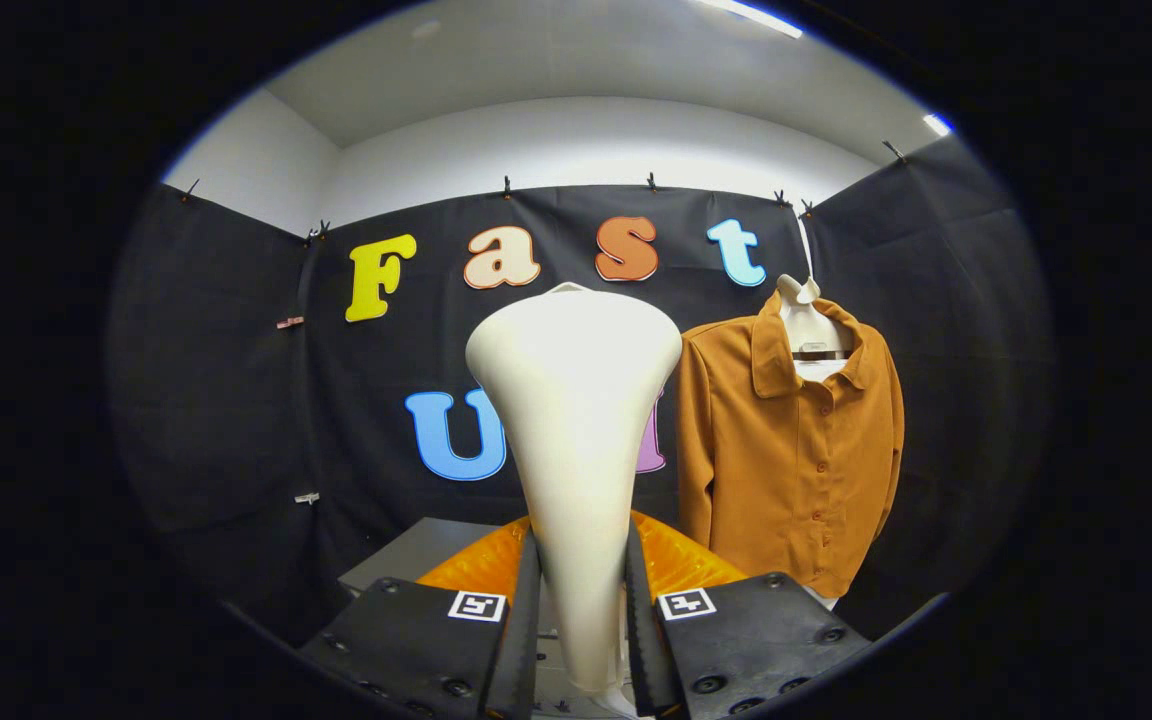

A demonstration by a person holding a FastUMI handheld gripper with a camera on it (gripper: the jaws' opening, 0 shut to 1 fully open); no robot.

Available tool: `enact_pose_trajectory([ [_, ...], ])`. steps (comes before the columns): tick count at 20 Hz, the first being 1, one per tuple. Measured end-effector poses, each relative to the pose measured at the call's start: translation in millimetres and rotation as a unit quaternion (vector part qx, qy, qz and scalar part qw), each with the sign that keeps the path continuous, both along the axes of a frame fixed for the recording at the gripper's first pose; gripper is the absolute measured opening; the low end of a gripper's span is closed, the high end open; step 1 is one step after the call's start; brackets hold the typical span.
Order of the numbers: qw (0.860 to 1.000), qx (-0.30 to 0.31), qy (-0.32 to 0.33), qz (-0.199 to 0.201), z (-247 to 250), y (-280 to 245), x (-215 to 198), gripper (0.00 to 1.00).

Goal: Iron the clothes twice with a garment steamer, once on the left side and once on the right side.

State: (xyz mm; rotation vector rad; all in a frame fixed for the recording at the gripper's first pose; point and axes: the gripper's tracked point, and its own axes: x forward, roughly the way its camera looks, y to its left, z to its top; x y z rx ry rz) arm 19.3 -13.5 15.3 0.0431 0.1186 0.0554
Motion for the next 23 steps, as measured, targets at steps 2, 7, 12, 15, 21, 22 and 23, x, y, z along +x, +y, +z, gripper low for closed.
enact_pose_trajectory([
  [2,1.000,-0.002,-0.001,0.000,1,3,0,0.41],
  [7,1.000,-0.005,-0.002,-0.003,0,6,3,0.41],
  [12,1.000,-0.007,-0.007,-0.003,1,9,4,0.41],
  [15,1.000,-0.008,-0.010,-0.002,2,12,4,0.41],
  [21,1.000,-0.012,-0.012,-0.006,0,14,3,0.41],
  [22,1.000,-0.011,-0.011,-0.008,0,14,3,0.41],
  [23,1.000,-0.011,-0.011,-0.009,-1,14,3,0.41],
])
